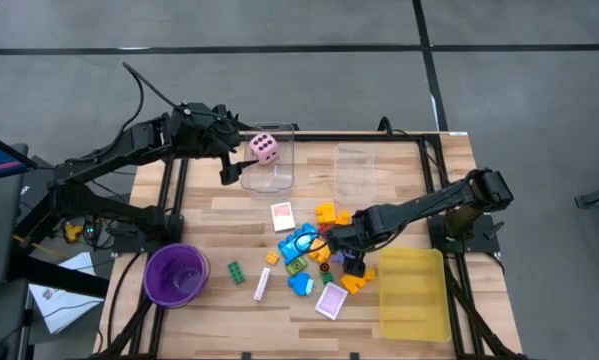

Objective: Pick & Place Toys
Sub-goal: Put the violet dice into the left transparent bin

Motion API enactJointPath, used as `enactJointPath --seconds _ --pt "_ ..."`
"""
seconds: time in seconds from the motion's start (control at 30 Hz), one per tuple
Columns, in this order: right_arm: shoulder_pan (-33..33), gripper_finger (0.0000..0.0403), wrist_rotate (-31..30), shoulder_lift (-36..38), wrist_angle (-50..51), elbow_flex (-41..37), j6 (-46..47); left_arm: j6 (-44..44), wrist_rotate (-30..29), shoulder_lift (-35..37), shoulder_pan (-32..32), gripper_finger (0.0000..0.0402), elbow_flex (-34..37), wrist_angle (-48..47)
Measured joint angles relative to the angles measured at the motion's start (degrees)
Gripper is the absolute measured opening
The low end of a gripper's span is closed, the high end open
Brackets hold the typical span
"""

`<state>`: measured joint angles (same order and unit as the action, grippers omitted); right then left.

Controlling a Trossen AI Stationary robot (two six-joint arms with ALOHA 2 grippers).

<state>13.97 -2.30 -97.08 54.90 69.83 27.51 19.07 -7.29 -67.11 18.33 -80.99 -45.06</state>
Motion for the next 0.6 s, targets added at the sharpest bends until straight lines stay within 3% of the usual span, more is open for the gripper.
enactJointPath --seconds 0.33,0.6 --pt "0.6 0.0400 -5.1 -0.7 -4.3 -0.7 -0.6 -0.8 0.0 0.0 0.0 0.0400 0.0 0.0" --pt "0.6 0.0400 -3.3 -0.6 -8.7 -5.0 1.1 -1.4 0.0 0.0 0.0 0.0400 0.0 0.0"
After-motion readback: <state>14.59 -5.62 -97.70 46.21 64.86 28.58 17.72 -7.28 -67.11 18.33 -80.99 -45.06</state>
